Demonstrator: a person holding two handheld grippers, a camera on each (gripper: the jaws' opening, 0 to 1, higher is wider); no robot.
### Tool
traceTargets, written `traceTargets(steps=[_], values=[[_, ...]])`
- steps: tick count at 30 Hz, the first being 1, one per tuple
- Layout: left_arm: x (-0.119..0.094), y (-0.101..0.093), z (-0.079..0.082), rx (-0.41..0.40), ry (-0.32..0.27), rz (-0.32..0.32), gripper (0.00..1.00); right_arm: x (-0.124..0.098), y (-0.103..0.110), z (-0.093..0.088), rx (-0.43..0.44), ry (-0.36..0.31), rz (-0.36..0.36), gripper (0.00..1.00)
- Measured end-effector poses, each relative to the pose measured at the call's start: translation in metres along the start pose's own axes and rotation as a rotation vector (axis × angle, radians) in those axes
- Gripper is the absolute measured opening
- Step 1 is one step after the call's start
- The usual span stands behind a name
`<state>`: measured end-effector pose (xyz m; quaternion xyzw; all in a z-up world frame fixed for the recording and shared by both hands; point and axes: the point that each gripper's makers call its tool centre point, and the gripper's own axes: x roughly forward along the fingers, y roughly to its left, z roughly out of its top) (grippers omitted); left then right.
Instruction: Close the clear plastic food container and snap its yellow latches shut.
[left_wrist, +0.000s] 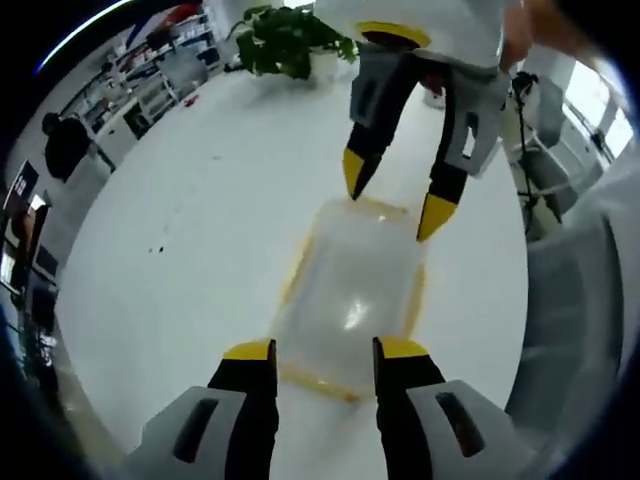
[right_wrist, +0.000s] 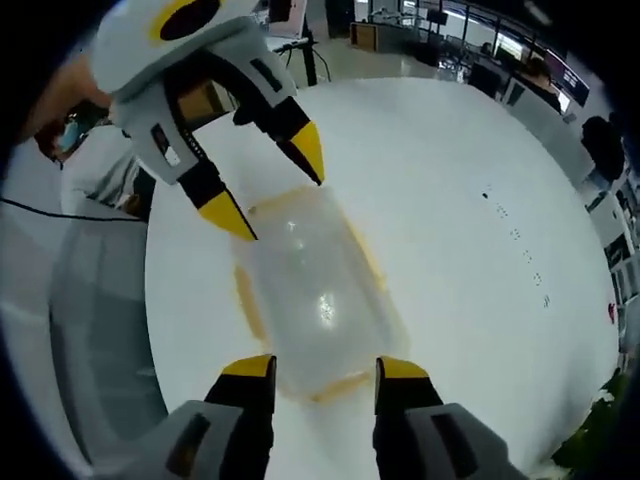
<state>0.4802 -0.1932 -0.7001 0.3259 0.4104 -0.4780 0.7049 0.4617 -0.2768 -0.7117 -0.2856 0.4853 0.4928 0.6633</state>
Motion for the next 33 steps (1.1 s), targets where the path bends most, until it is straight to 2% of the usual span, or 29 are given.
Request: traceTargets(steps=[2,5,9,14,17,24,28,33], values=[[0.002,-0.002,0.000,0.021,0.006,-0.002,0.36,0.000,0.000,0.003,-0.033,-0.004,0.005,0.35],[0.005,-0.005,0.003,0.038,0.006,-0.017,0.36,0.001,0.001,0.006,-0.040,-0.007,0.017,0.35],[0.010,-0.012,0.009,0.103,0.005,-0.030,0.36,0.004,0.000,0.010,-0.028,-0.017,0.033,0.31],[0.013,-0.016,0.017,0.135,-0.015,-0.048,0.35,0.009,0.003,0.013,-0.067,-0.022,0.050,0.29],[0.015,-0.021,0.020,0.160,-0.029,-0.065,0.36,0.012,0.003,0.018,-0.095,-0.051,0.050,0.28],[0.018,-0.025,0.024,0.169,-0.046,-0.080,0.36,0.015,0.005,0.026,-0.136,-0.078,0.057,0.28],[0.019,-0.027,0.028,0.193,-0.062,-0.087,0.35,0.016,0.005,0.031,-0.143,-0.093,0.064,0.26],[0.022,-0.026,0.029,0.186,-0.076,-0.085,0.34,0.016,0.006,0.037,-0.147,-0.121,0.074,0.25]])
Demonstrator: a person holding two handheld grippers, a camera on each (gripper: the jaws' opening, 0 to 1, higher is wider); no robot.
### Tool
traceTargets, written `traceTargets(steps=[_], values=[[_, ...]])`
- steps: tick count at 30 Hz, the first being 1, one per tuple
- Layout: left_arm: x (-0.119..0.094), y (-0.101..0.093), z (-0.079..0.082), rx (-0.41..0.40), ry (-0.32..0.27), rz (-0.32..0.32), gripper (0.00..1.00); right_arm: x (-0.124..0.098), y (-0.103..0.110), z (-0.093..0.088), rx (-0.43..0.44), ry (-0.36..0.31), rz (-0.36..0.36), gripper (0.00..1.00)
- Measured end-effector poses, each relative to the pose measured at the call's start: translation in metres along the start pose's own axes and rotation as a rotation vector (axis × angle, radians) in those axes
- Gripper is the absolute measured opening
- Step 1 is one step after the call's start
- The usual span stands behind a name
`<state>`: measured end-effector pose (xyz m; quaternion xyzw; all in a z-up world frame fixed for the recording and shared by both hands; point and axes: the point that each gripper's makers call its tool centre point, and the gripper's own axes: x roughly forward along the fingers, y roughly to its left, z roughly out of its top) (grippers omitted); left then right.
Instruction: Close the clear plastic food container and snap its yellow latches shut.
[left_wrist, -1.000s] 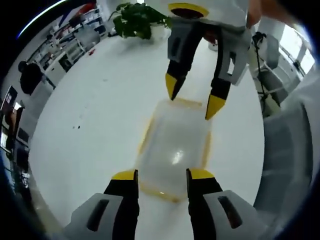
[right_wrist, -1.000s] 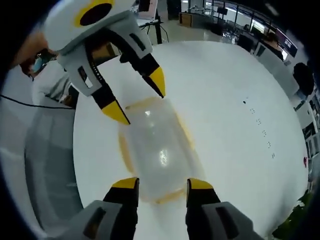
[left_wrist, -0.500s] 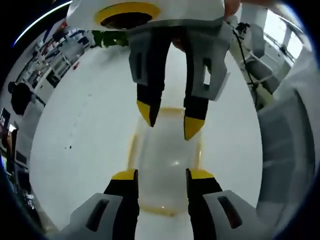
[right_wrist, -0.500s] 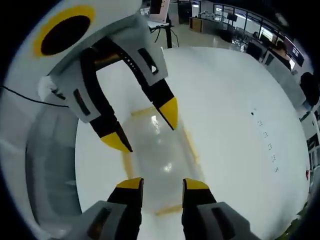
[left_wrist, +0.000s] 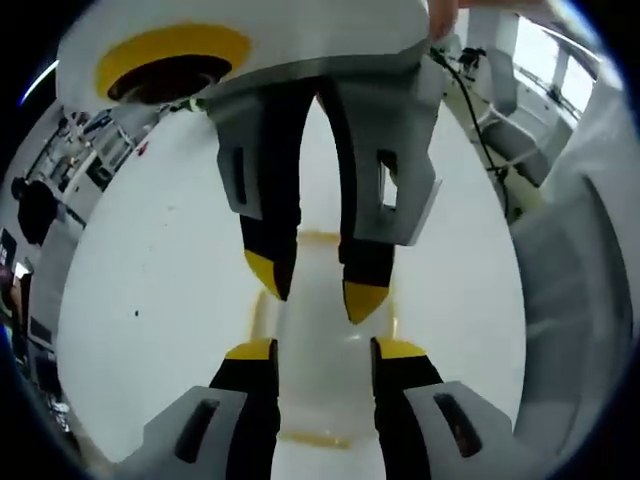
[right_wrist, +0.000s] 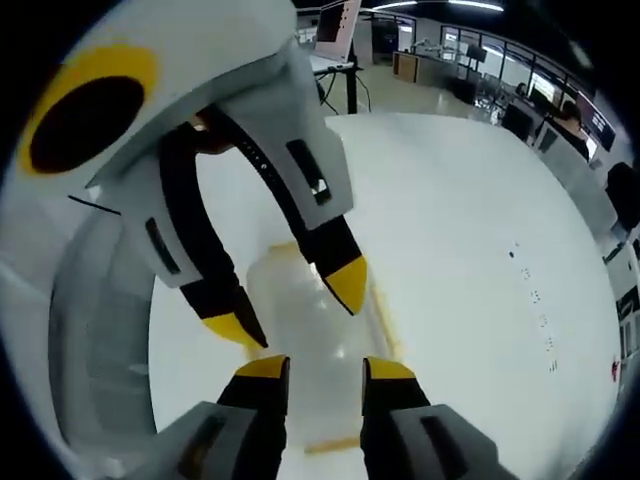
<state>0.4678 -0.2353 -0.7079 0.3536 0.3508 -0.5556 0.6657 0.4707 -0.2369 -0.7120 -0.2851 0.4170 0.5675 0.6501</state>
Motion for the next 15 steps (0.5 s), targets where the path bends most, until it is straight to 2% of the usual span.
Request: traceTargets(steps=[11,15], values=[[0.0034,-0.0069,0.0016,0.005,-0.015,-0.016,0.33,0.0009,-0.0038,0.0017,0.003,-0.016,-0.013,0.21],[0.0043,-0.0089,0.0025,0.005,-0.016,-0.019,0.33,0.0021,-0.0043,0.0031,0.025,-0.029,-0.010,0.23]])
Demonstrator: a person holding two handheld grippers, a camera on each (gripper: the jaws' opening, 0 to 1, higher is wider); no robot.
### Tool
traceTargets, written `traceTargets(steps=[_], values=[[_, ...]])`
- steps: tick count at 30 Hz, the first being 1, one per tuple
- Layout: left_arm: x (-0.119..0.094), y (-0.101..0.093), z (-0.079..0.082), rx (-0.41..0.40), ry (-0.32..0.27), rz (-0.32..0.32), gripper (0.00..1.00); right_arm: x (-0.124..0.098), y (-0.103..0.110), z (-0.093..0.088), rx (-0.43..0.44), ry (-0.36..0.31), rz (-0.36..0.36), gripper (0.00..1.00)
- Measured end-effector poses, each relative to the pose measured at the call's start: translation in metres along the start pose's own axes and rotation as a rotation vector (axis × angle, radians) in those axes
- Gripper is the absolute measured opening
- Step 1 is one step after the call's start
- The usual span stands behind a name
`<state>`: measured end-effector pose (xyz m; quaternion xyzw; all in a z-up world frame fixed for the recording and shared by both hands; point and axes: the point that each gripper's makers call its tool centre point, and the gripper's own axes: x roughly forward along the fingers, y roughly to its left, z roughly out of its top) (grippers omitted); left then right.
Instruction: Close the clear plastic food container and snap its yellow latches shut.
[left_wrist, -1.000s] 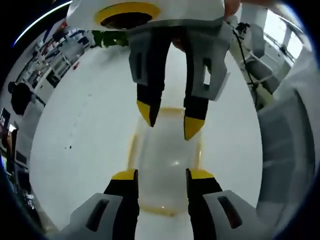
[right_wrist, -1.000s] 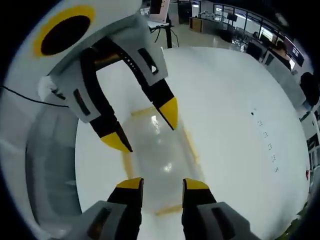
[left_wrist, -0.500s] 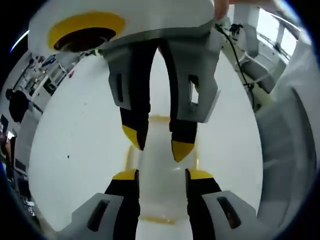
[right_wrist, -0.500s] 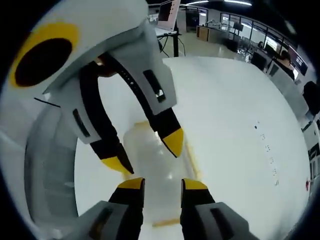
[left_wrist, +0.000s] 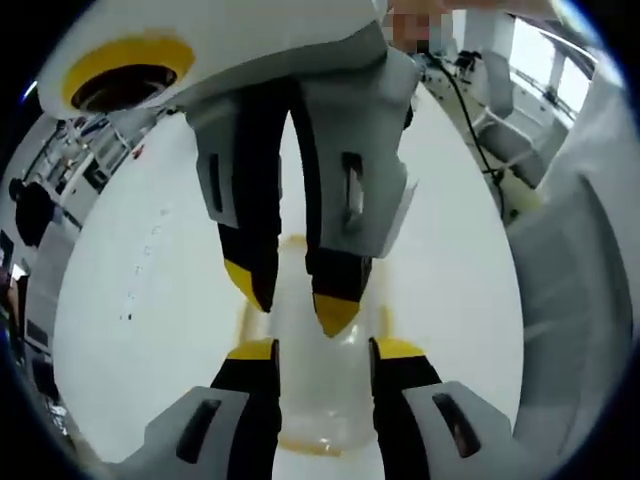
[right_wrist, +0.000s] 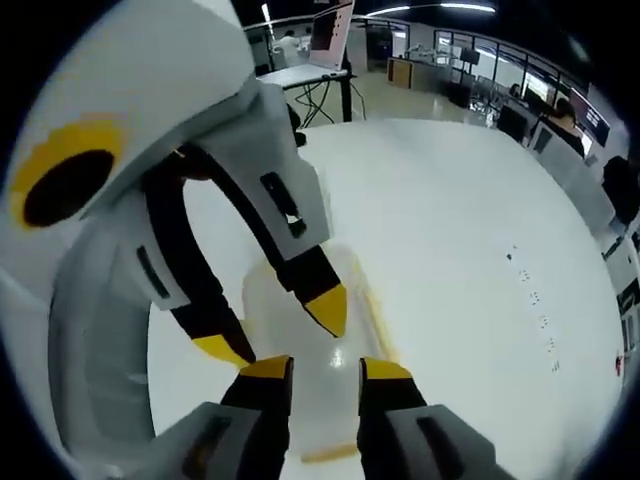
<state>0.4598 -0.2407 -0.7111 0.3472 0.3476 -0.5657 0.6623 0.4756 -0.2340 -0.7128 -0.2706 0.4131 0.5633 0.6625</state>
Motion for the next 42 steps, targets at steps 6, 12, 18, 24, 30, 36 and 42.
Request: traceTargets(steps=[6,12,18,24,30,36,42], values=[[0.003,-0.005,0.000,0.002,-0.002,-0.003,0.33,0.002,-0.002,-0.003,-0.001,0.011,-0.002,0.24],[0.002,-0.006,-0.001,-0.003,-0.002,-0.004,0.32,0.003,-0.006,-0.002,-0.009,0.016,-0.004,0.25],[0.001,-0.009,-0.004,-0.003,-0.002,-0.003,0.32,0.005,-0.009,0.000,-0.022,0.017,-0.008,0.25],[0.001,-0.010,-0.009,0.000,0.011,0.009,0.32,0.006,-0.013,0.005,-0.023,0.009,-0.011,0.25],[0.001,-0.015,-0.009,0.005,0.005,0.014,0.33,0.007,-0.016,0.007,-0.032,0.014,-0.014,0.26],[0.002,-0.018,-0.012,0.023,0.014,0.026,0.34,0.009,-0.021,0.010,-0.044,0.019,-0.023,0.27],[0.003,-0.021,-0.017,0.035,0.028,0.033,0.38,0.012,-0.024,0.013,-0.045,0.018,-0.019,0.30]])
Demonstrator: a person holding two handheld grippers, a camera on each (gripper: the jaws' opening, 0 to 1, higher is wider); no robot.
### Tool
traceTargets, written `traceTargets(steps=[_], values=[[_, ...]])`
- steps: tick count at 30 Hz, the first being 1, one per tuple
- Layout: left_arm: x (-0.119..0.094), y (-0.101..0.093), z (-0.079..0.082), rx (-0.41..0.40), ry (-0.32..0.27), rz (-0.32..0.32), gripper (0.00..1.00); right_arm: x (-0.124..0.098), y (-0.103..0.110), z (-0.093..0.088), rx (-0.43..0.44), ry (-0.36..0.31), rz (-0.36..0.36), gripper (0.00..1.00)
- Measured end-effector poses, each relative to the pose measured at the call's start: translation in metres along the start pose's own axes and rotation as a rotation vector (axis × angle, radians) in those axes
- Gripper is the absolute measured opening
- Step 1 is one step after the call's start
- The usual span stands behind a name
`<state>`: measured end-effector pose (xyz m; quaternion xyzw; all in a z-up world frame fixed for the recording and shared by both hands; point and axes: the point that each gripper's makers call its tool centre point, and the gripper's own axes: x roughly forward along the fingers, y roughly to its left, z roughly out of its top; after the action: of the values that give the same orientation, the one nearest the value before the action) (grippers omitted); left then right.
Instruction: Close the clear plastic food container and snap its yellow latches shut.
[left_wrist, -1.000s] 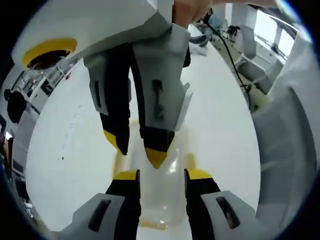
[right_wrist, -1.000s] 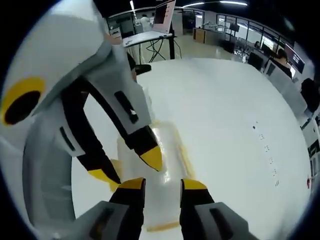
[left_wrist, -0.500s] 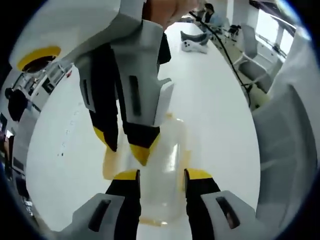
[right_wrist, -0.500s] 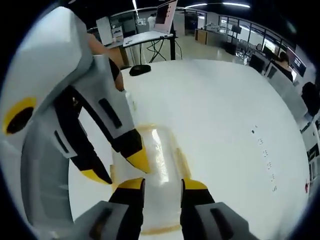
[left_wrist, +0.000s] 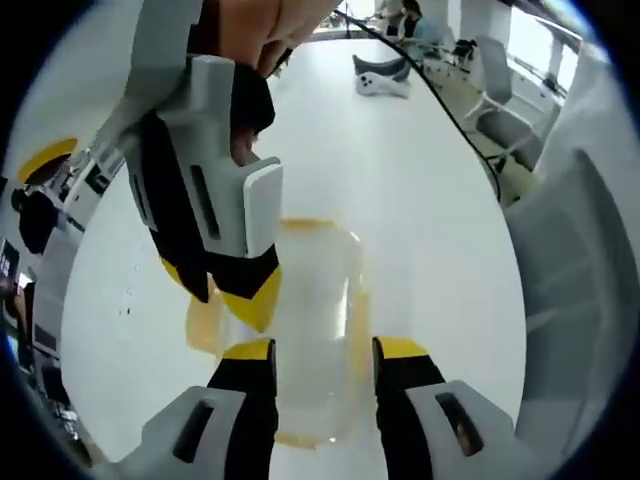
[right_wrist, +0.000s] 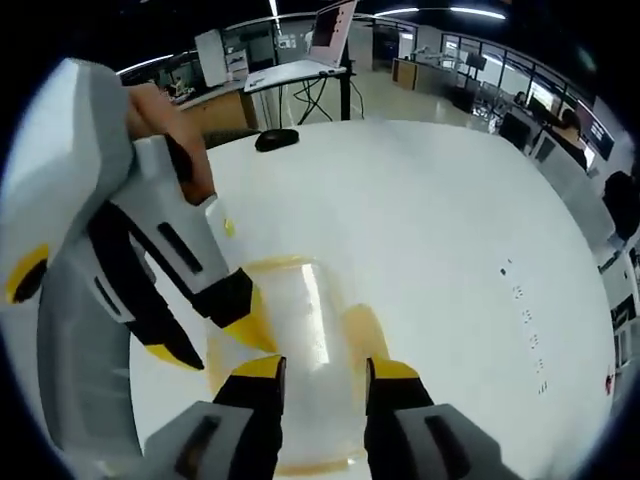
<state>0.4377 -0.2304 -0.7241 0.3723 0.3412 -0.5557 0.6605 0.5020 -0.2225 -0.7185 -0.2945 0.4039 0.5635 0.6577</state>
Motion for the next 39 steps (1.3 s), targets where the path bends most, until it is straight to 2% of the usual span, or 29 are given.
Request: traceTargets(steps=[6,7,11,16,19,25,28,34,36,39], values=[[0.004,-0.004,-0.008,0.031,0.029,0.030,0.39,0.006,0.000,-0.002,0.004,0.010,0.017,0.33],[0.004,-0.004,-0.006,0.042,0.018,0.035,0.39,0.006,0.000,-0.002,0.002,0.012,0.019,0.33],[0.005,0.001,-0.008,0.044,0.033,0.060,0.40,0.008,-0.001,-0.004,-0.003,0.026,0.026,0.34],[0.006,0.001,-0.007,0.024,0.023,0.077,0.41,0.010,-0.001,-0.005,-0.012,0.036,0.033,0.36],[0.007,0.001,-0.008,0.065,0.031,0.107,0.40,0.013,-0.001,-0.007,-0.026,0.055,0.048,0.35],[0.011,-0.002,-0.011,0.128,0.042,0.150,0.45,0.014,-0.002,-0.005,-0.046,0.073,0.085,0.38],[0.011,0.001,-0.011,0.154,0.048,0.186,0.42,0.015,-0.002,-0.005,-0.051,0.084,0.123,0.36],[0.013,0.004,-0.011,0.154,0.048,0.211,0.43,0.018,0.001,-0.005,-0.071,0.127,0.182,0.35],[0.015,0.005,-0.012,0.178,0.053,0.224,0.43,0.018,0.000,-0.005,-0.063,0.134,0.188,0.35],[0.016,0.005,-0.014,0.221,0.064,0.235,0.43,0.018,0.003,-0.004,-0.100,0.134,0.199,0.35]])
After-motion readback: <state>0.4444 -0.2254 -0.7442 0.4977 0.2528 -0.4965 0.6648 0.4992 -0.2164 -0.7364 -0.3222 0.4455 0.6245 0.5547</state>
